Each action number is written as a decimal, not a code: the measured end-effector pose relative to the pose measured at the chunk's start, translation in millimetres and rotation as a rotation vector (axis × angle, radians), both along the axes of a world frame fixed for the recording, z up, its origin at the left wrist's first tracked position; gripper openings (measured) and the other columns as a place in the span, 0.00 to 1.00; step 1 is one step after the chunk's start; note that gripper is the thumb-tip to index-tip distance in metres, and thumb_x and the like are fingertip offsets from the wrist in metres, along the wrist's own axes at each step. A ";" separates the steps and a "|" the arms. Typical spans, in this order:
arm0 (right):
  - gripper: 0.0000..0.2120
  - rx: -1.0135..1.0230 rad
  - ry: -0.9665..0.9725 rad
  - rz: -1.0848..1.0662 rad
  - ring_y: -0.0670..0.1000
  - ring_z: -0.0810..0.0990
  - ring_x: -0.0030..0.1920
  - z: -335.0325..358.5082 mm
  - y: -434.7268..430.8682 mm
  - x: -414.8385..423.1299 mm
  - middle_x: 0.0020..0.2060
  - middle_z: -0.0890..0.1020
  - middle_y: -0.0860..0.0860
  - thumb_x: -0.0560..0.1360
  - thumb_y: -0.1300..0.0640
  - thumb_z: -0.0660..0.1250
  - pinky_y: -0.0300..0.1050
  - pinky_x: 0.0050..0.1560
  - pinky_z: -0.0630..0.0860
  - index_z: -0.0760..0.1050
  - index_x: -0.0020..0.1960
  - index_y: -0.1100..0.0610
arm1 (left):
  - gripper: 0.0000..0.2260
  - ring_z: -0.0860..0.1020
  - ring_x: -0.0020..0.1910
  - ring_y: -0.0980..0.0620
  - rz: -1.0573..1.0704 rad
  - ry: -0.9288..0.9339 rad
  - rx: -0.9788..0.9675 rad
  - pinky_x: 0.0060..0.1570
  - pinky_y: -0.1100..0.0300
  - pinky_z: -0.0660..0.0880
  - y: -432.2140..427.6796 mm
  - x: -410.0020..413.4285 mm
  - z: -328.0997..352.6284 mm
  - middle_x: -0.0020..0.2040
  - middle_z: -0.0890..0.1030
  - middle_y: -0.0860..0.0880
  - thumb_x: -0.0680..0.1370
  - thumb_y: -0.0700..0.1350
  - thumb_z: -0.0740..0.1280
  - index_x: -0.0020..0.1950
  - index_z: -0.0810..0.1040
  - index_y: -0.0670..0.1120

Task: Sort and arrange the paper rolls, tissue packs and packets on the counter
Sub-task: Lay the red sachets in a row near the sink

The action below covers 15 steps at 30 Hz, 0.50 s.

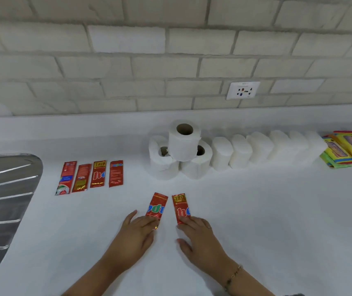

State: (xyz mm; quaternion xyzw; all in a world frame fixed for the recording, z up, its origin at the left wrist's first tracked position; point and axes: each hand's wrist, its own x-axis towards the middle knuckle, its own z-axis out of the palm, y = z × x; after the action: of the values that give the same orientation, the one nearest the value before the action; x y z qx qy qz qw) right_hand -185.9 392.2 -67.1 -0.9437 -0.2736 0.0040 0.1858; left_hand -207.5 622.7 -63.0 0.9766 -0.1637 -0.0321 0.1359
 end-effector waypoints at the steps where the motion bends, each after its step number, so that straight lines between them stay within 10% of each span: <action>1: 0.21 -0.015 0.009 0.047 0.48 0.74 0.63 -0.7 15.5 1.6 0.61 0.78 0.47 0.74 0.42 0.57 0.45 0.65 0.60 0.74 0.62 0.50 | 0.22 0.79 0.51 0.65 0.033 -0.009 0.014 0.68 0.61 0.45 10.1 -1.6 0.5 0.51 0.83 0.61 0.79 0.54 0.46 0.52 0.82 0.57; 9: 0.34 -0.034 0.137 0.142 0.50 0.58 0.73 6.1 95.6 33.3 0.73 0.64 0.50 0.72 0.38 0.47 0.49 0.73 0.43 0.62 0.72 0.56 | 0.22 0.81 0.53 0.58 0.253 -0.099 0.015 0.66 0.49 0.62 42.1 28.9 -4.2 0.53 0.83 0.54 0.77 0.53 0.49 0.56 0.81 0.50; 15: 0.32 -0.048 0.205 0.091 0.51 0.53 0.75 10.9 141.0 60.2 0.75 0.58 0.51 0.76 0.48 0.61 0.55 0.74 0.42 0.54 0.75 0.55 | 0.30 0.67 0.70 0.53 0.282 -0.030 -0.023 0.74 0.46 0.42 56.6 64.4 -13.5 0.69 0.72 0.51 0.75 0.58 0.41 0.71 0.66 0.48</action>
State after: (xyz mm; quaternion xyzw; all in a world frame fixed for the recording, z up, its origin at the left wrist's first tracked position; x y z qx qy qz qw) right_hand -125.7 533.2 -56.2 -0.9292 -0.2955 0.1155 0.1897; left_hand -143.1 679.3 -76.5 0.9886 -0.0271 0.0040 0.1479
